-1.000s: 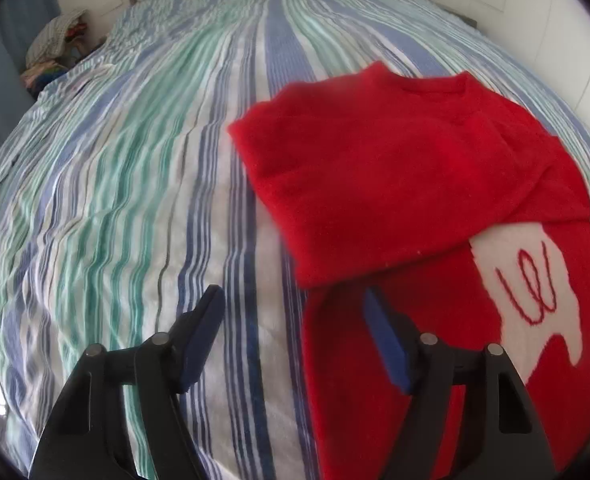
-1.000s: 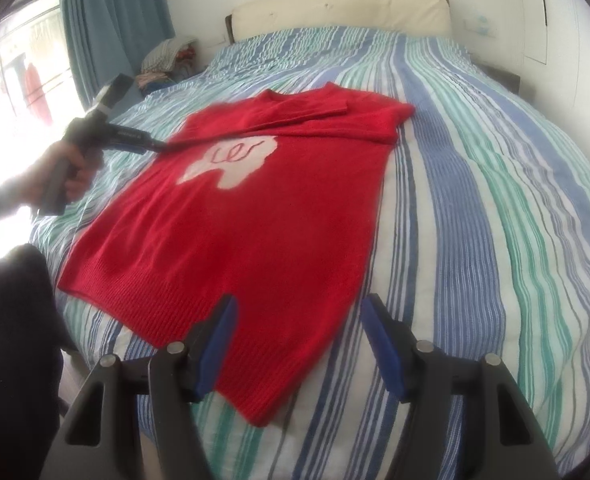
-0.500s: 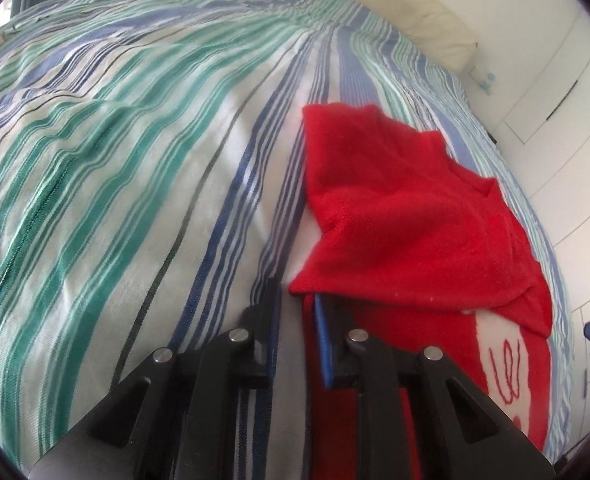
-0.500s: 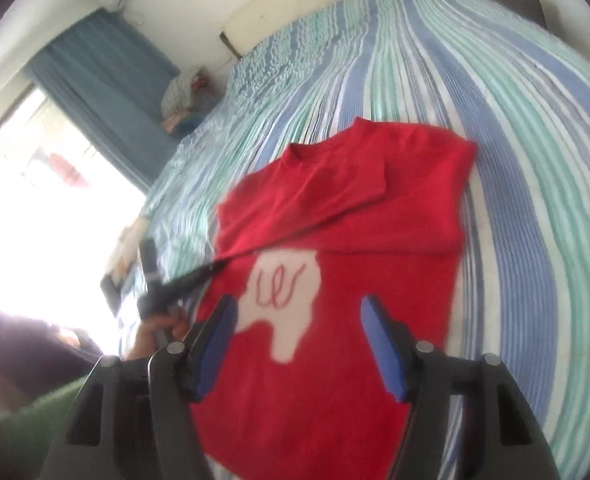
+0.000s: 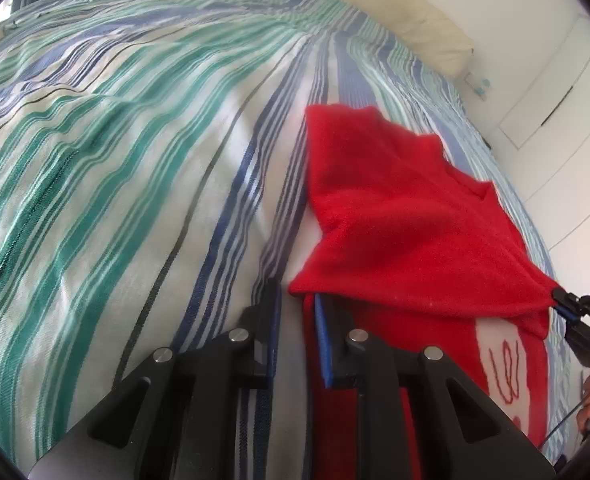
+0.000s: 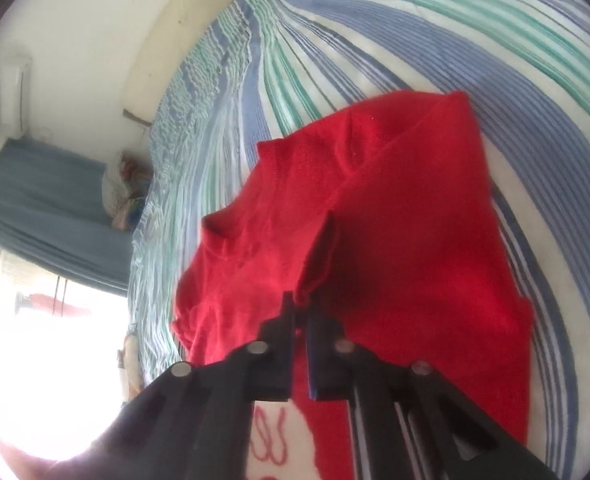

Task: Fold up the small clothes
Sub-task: 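Grasp the sweater side edges with both grippers and fold them inward, then move both grippers to the sweater hem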

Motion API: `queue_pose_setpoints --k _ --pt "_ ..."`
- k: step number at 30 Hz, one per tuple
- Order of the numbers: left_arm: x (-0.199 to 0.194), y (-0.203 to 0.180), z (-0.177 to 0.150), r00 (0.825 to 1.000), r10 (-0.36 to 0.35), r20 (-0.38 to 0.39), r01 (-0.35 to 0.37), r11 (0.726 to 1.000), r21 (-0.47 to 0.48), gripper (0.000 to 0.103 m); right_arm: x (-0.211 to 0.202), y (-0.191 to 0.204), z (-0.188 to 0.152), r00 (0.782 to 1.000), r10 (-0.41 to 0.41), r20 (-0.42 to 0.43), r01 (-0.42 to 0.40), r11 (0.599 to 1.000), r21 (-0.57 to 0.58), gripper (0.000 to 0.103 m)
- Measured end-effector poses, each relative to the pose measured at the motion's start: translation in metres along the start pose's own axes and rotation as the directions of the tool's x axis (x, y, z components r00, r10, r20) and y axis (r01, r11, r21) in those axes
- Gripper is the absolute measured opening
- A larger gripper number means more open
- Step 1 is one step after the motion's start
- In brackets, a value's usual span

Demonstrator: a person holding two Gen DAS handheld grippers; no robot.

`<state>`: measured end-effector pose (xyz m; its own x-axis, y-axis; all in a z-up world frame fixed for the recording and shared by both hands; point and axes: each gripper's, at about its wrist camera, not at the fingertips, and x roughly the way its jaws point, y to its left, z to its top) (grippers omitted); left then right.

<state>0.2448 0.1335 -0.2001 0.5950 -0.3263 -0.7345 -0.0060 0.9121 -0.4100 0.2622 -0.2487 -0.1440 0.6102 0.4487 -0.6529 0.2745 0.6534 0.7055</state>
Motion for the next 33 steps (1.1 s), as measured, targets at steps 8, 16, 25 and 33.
queue_pose_setpoints --k 8,16,25,33 --pt "-0.017 -0.005 0.004 0.997 0.037 -0.062 -0.035 0.999 0.033 0.024 0.006 -0.017 -0.017 0.986 -0.165 -0.035 0.162 0.984 -0.080 0.014" --pt "-0.096 -0.017 -0.031 0.990 0.132 -0.057 -0.122 0.981 0.151 0.063 -0.088 -0.029 -0.058 0.987 -0.158 0.004 0.151 0.934 -0.325 0.054" --pt "-0.118 -0.108 -0.129 0.983 0.068 -0.172 -0.005 0.938 0.346 0.082 -0.133 -0.038 -0.169 0.969 -0.247 0.001 0.190 0.742 -0.642 0.054" --pt "-0.101 -0.119 -0.166 0.945 0.217 -0.243 -0.091 0.892 0.443 0.085 -0.116 -0.068 -0.232 0.938 -0.345 0.022 0.256 0.649 -0.716 0.060"
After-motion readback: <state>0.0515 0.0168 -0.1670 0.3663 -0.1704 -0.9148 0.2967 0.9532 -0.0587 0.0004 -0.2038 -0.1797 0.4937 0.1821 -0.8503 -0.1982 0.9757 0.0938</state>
